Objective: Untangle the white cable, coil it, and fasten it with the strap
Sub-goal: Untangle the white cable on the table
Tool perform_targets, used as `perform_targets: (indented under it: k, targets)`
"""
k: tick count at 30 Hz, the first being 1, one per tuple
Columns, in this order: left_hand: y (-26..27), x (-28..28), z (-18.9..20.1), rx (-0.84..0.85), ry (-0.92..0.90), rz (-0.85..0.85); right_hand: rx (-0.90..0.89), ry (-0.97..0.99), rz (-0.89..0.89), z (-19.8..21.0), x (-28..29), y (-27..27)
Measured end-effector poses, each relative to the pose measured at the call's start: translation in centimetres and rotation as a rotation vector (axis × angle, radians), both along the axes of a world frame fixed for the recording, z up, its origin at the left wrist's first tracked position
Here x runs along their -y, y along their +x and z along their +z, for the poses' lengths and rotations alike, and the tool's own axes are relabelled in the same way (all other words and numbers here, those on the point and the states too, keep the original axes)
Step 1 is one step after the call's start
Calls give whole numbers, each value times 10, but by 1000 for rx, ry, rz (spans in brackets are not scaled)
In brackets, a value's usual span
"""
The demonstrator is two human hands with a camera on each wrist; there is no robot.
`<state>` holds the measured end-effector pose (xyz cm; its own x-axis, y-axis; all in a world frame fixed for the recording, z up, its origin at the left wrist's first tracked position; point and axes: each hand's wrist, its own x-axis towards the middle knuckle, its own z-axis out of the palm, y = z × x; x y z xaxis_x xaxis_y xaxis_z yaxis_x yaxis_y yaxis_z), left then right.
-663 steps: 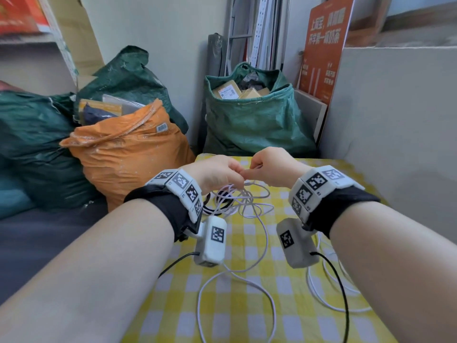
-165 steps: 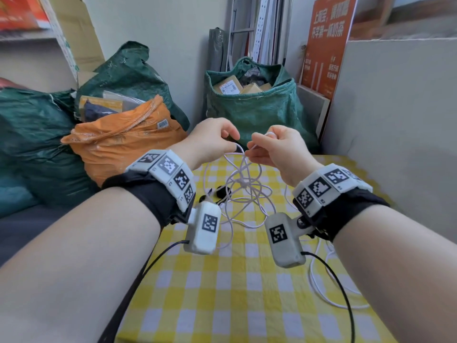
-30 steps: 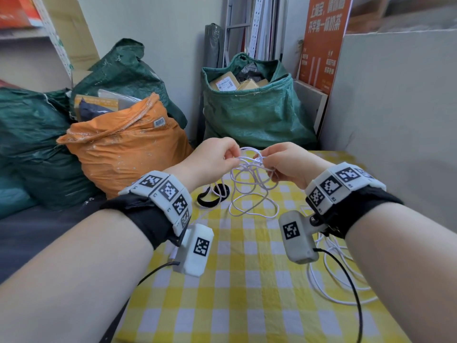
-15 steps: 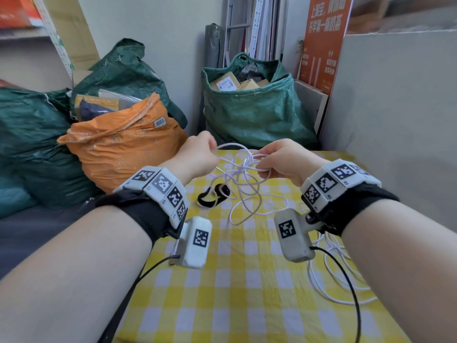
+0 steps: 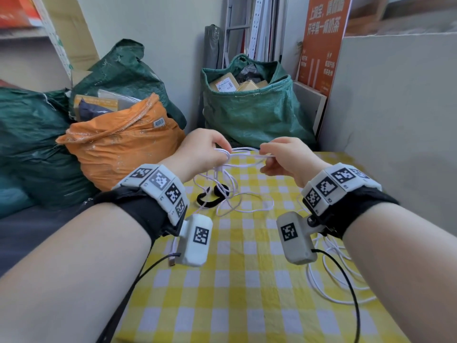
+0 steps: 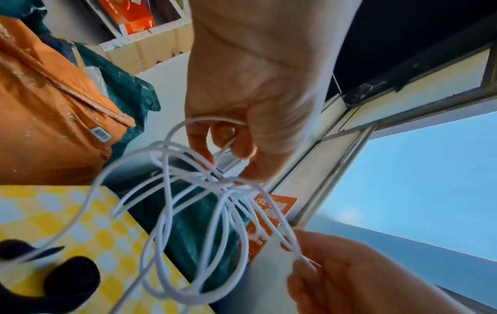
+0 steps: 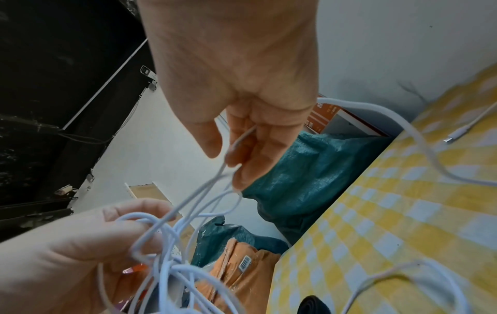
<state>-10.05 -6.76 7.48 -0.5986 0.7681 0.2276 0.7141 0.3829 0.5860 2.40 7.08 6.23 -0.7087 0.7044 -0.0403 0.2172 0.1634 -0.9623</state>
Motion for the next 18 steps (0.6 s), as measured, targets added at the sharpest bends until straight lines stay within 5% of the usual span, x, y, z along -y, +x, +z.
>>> perform_targets:
  k: [6, 18]
  targets:
    - [-11, 6, 2, -127, -41, 88, 165, 309, 61, 2, 5, 3]
    - [-34, 24, -1, -267, -149, 164, 215, 462, -147, 6, -1, 3]
